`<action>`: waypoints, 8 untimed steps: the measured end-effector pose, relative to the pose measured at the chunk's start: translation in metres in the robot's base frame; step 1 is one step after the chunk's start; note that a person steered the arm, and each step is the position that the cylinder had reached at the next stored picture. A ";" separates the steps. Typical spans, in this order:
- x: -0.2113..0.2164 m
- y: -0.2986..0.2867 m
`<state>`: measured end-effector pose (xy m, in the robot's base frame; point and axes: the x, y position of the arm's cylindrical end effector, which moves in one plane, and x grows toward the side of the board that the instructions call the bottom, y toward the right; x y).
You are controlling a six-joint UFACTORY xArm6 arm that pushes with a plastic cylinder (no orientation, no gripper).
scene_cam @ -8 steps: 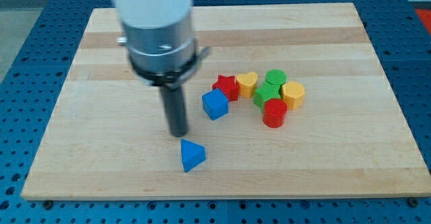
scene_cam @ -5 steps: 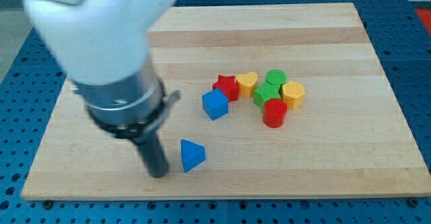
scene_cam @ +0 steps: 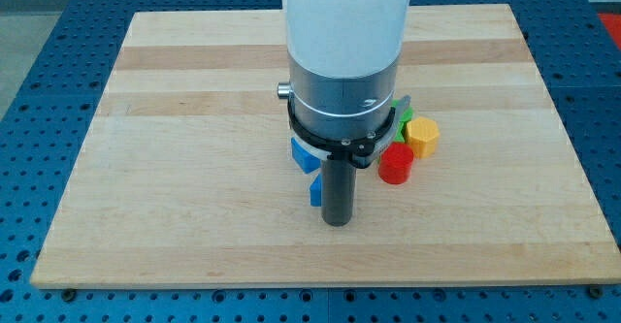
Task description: Move the blue triangle towards the red circle
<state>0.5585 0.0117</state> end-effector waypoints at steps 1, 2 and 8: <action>0.010 -0.022; 0.006 -0.047; -0.006 -0.005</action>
